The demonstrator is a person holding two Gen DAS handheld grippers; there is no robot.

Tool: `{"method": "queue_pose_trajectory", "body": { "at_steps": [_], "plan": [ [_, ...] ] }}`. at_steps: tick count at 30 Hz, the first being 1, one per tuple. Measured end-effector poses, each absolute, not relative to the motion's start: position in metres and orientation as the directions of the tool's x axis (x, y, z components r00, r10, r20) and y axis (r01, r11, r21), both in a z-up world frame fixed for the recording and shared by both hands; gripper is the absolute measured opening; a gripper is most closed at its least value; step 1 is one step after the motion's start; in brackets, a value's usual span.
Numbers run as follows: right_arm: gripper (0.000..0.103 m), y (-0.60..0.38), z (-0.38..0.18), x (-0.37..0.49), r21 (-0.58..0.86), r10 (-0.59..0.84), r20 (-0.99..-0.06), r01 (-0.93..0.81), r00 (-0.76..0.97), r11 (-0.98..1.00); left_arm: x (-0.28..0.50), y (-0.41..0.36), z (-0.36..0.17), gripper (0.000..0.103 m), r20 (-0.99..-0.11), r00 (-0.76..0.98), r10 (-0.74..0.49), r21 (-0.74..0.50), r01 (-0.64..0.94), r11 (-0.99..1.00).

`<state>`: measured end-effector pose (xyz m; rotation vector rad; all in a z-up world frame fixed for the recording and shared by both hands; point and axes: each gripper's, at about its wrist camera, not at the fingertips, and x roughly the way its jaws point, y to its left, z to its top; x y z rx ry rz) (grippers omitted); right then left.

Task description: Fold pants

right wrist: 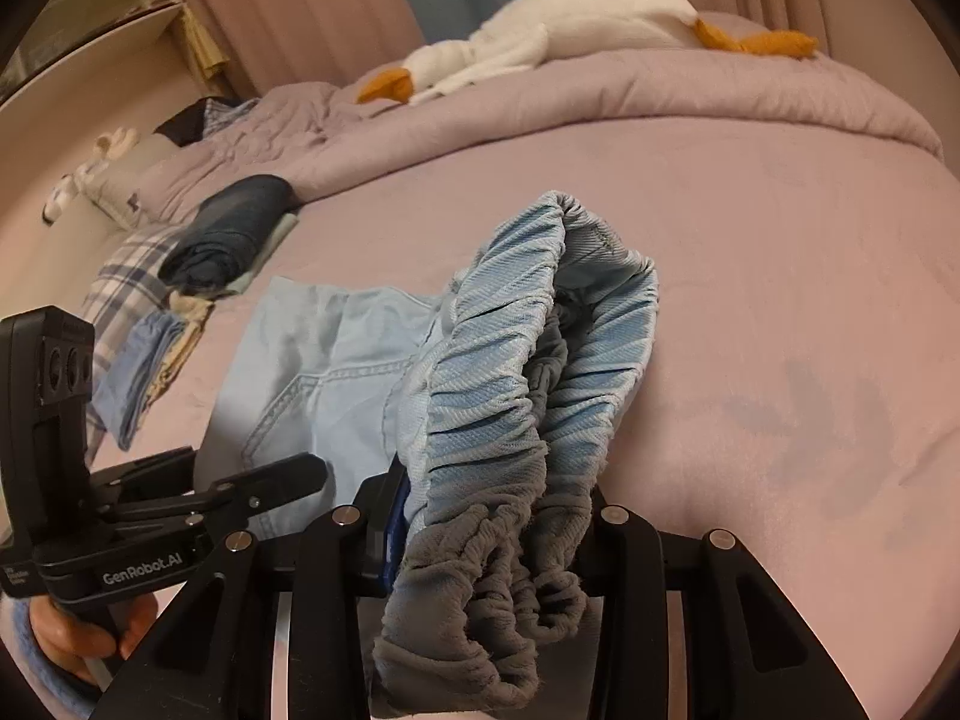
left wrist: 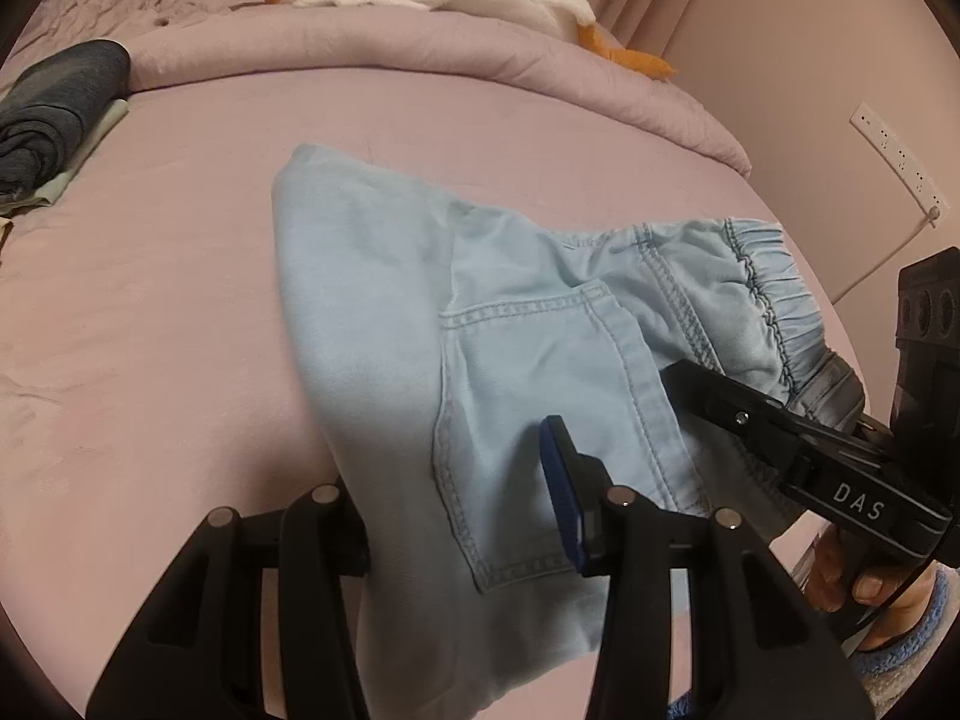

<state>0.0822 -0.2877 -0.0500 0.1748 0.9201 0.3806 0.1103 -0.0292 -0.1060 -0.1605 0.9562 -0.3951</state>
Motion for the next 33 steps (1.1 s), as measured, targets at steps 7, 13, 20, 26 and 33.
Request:
{"method": "queue_pose_trajectory", "body": {
  "at_steps": [7, 13, 20, 26, 33],
  "plan": [
    [0.04, -0.274, -0.035, 0.073, 0.284, 0.405, -0.718, -0.292, 0.566, 0.913, 0.093, -0.016, -0.095, 0.043, -0.741, 0.551, -0.384, -0.3, 0.241, 0.923],
    [0.04, -0.262, -0.026, 0.068, 0.271, 0.418, -0.704, -0.326, 0.574, 0.906, 0.078, -0.003, -0.089, 0.043, -0.727, 0.577, -0.372, -0.297, 0.224, 0.928],
    [0.04, -0.251, -0.019, 0.065, 0.259, 0.432, -0.692, -0.359, 0.578, 0.896, 0.063, 0.011, -0.082, 0.043, -0.713, 0.603, -0.359, -0.296, 0.206, 0.933],
    [0.04, -0.24, -0.014, 0.065, 0.254, 0.442, -0.687, -0.379, 0.577, 0.89, 0.059, 0.02, -0.077, 0.043, -0.705, 0.619, -0.345, -0.29, 0.192, 0.938],
    [0.04, -0.228, -0.013, 0.071, 0.241, 0.449, -0.685, -0.403, 0.573, 0.883, 0.063, 0.029, -0.076, 0.043, -0.704, 0.628, -0.331, -0.289, 0.172, 0.942]
  ]
}}
